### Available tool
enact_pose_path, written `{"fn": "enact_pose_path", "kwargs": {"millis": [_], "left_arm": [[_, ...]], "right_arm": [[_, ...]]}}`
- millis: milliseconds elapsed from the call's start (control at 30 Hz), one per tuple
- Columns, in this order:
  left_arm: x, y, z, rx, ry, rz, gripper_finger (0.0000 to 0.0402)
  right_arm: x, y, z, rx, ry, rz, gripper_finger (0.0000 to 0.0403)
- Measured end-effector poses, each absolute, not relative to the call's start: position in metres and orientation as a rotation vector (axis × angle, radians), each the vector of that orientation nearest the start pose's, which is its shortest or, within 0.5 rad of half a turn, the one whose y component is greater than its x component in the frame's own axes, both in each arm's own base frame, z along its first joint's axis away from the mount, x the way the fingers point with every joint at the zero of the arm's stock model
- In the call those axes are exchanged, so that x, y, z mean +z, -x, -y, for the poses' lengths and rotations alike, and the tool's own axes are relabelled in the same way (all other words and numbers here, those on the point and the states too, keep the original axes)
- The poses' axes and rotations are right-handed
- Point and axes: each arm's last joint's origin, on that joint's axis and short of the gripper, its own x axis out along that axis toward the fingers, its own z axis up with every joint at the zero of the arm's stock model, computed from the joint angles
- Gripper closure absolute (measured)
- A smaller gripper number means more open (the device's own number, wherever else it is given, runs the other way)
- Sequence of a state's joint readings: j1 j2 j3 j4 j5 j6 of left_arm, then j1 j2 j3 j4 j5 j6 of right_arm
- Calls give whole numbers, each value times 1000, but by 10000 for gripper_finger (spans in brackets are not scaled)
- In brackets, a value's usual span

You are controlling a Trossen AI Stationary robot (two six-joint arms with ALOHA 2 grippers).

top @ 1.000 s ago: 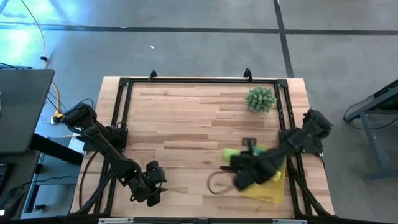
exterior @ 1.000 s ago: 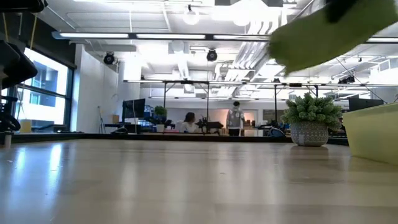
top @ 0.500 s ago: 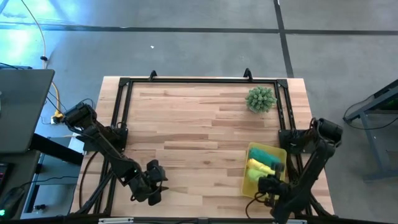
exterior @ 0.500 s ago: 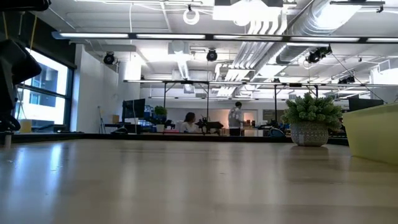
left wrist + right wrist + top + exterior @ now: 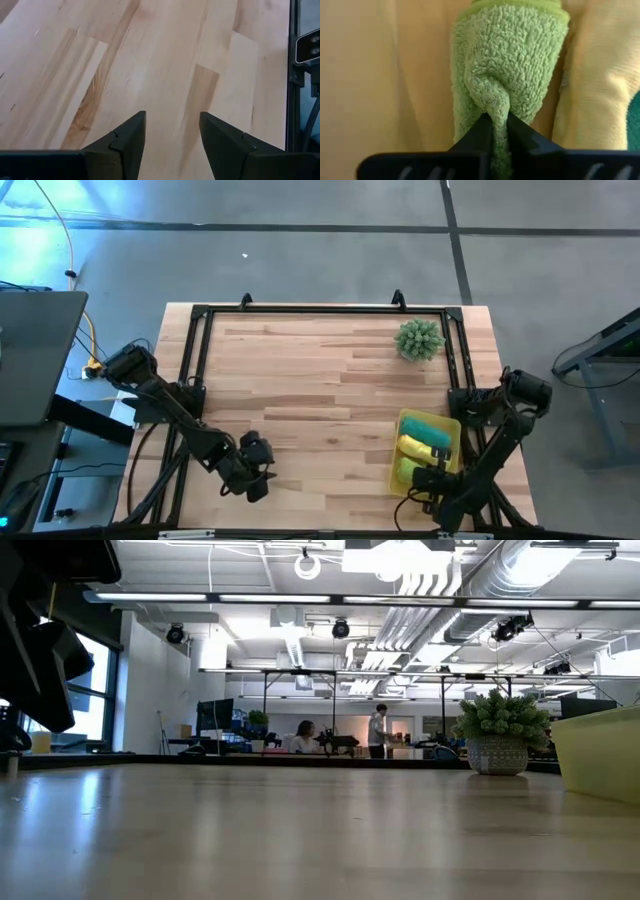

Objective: Roll microfiber towels into tight, uniform cylinder then place into a basket
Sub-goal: Put the green microfiber cloth into the yellow bin, then return to Home Position

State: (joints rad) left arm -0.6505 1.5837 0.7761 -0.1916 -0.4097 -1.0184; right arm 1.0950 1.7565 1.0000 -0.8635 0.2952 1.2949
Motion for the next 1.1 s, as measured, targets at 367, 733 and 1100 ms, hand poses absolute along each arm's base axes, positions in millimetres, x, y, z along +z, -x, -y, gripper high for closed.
{"fn": "enact_pose_path", "kwargs": {"millis": [367, 733, 1100], "left_arm": [[152, -242, 156, 236, 479, -881, 227], [153, -241, 157, 207, 496, -908, 227], [214, -228, 124, 145, 368, -743, 227]], "right_arm": [[162, -145, -241, -376, -119, -1372, 226], [218, -146, -224, -299, -166, -1395, 175], [286, -122, -149, -398, -121, -1011, 185]]}}
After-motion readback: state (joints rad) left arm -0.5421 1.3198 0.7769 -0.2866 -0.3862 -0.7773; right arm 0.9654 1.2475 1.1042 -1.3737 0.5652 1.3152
